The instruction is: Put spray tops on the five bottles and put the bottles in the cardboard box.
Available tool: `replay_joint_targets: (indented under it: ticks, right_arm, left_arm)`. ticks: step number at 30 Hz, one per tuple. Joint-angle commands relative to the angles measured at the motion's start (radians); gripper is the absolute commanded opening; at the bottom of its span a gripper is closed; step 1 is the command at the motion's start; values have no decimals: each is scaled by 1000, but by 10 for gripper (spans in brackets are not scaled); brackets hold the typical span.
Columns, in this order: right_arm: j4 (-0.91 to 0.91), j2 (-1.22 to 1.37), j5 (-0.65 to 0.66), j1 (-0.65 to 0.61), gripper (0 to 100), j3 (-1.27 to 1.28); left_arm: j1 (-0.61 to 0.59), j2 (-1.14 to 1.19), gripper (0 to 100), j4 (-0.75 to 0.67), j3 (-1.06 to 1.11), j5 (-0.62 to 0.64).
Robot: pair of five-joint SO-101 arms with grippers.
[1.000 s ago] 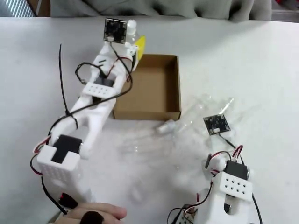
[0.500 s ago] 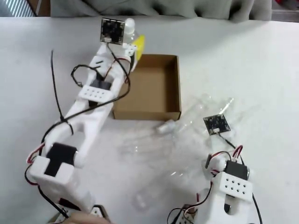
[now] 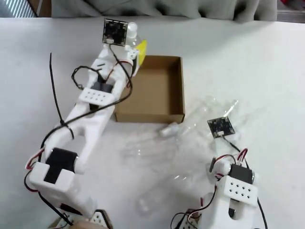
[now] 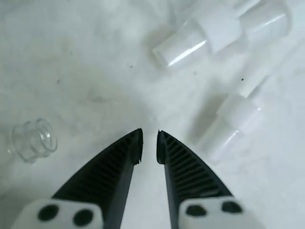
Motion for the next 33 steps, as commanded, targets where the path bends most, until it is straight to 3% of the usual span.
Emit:
replay_joint_targets:
  ticks: [1, 14, 33]
  right_arm:
    - [-15, -19, 9, 8, 49, -9]
    - [-15, -19, 9, 8, 49, -9]
    - [-16, -27, 9, 8, 49, 0]
  left_arm:
    - [5, -67, 24, 2, -11, -6]
    - [-4, 110, 24, 2, -126, -6]
    - [-8, 131, 24, 2, -124, -6]
